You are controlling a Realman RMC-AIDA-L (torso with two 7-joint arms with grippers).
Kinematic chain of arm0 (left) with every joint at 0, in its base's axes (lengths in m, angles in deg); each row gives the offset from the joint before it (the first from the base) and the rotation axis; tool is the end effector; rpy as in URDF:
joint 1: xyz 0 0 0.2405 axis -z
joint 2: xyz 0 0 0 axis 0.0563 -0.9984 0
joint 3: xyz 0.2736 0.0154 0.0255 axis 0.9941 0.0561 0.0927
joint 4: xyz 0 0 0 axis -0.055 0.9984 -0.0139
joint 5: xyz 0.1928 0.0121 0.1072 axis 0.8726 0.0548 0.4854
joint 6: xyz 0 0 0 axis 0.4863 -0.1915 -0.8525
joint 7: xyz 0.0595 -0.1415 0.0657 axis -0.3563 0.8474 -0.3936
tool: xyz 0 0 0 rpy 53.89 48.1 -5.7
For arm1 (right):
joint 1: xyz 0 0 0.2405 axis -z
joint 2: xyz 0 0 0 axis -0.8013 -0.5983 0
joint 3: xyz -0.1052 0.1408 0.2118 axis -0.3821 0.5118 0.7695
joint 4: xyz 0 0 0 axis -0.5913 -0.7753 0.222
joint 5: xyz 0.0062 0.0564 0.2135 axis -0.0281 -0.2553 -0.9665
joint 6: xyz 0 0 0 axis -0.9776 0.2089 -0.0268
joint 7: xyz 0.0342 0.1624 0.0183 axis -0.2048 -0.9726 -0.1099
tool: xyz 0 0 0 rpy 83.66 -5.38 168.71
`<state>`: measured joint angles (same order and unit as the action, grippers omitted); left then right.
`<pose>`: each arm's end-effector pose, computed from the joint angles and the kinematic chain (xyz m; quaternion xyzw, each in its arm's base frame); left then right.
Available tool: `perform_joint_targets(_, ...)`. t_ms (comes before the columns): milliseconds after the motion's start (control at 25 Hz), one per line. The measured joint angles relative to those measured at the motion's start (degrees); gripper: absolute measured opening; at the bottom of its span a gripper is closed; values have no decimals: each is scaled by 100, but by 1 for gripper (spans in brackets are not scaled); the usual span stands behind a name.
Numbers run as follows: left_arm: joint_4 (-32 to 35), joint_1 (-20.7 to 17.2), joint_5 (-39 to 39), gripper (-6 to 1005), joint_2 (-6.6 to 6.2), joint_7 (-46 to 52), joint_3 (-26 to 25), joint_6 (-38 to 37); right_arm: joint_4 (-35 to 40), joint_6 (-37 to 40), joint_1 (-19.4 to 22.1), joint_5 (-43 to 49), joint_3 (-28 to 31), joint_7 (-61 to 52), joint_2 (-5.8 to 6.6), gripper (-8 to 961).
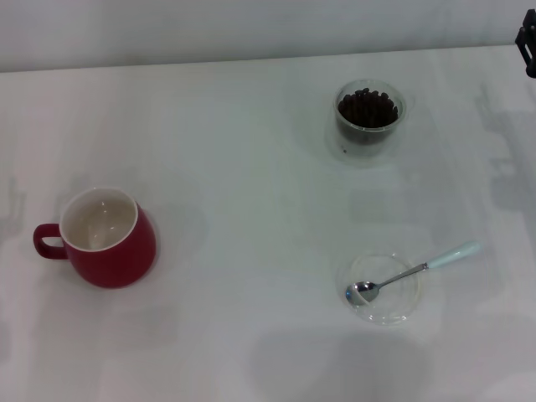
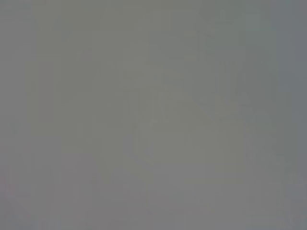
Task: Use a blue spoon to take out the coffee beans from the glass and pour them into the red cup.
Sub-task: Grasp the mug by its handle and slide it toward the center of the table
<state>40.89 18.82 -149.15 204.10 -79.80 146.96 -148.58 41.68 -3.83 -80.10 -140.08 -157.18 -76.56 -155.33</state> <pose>-0.3456 0.3020 -0.0073 -0.5955 -0.1754 -0.3435 0.7047 0.3773 0.3851 0.0270 -0.6054 0.2232 0.2312 0.7282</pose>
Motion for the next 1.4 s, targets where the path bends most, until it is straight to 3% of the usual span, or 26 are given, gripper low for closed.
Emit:
perform_joint_targets(400,31,-132,-54,713,10,149,-2,11,37,-363,-95,431,0,-140,21,797)
perform_joint_targets(640,-29,-206,-50,713,-17,503,-29,28,-80,-308,-141,1386,36,-1292,97,798)
perform_joint_targets(840,-47,-420,91,714,-23,527,8,-75,-296,-244,-177,1444,70,-1480,86,797)
perform_joint_targets(1080,-376,-792,773,713,-29,612,11,-338,-347,-239,-197,1447,267,-1484,87,798)
perform_joint_targets(1120,-744,-856,1242,713,-31,825,10,-383,-376,-237,-210,1452,302,-1479,88,798)
perform_joint_targets(1400,-1722,-824,2326,712,-34,1449,8,-321,-478,-212,-409,1449,425,-1478,94,797)
